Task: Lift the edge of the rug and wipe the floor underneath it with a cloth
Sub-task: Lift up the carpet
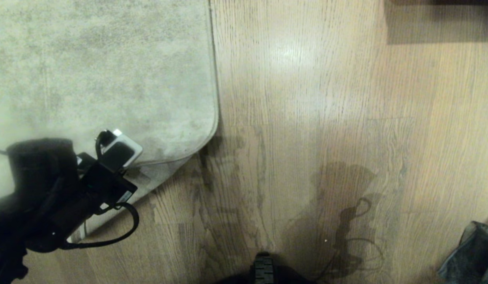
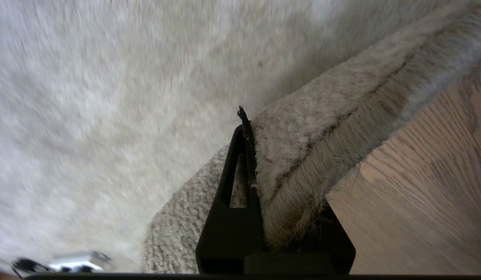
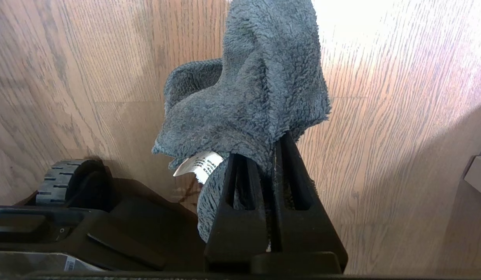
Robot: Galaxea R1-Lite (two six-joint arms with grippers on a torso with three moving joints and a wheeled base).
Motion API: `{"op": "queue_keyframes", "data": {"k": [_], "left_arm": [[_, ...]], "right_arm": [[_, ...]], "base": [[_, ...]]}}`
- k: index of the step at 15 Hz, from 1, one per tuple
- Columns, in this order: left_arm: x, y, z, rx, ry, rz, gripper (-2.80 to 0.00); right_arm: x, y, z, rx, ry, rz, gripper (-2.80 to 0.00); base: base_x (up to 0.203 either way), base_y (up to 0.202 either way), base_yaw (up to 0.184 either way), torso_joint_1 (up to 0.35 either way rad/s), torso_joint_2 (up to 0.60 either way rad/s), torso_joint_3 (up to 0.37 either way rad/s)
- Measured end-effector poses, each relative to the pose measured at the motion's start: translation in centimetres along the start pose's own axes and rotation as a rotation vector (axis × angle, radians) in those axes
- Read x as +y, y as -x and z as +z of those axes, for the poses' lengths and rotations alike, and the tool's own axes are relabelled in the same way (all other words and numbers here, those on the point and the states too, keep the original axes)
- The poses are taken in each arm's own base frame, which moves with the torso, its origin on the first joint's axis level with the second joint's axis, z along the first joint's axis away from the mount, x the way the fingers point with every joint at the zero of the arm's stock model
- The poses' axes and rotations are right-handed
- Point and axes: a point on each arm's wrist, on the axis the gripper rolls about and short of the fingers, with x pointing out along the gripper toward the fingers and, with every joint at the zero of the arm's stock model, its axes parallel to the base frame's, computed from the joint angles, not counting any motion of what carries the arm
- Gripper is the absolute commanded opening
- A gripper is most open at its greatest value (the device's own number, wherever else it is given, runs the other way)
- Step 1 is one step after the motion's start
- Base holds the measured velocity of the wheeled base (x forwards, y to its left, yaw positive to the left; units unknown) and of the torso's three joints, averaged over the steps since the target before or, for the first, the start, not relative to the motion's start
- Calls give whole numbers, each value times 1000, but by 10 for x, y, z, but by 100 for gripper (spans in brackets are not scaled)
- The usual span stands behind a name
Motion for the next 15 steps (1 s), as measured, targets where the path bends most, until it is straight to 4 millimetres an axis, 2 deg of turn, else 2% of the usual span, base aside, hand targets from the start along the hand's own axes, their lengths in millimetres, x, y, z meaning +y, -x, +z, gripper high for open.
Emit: {"op": "queue_keyframes", "data": {"k": [3, 15], "left_arm": [[0, 5, -11, 29, 42, 0, -280], [-5, 11, -25, 74, 62, -10, -280]], "right_arm": [[0, 0, 0, 0, 0, 0, -280], [0, 0, 0, 0, 0, 0, -280]], "base": [[0, 0, 0, 0, 0, 0], [0, 0, 0, 0, 0, 0]]}}
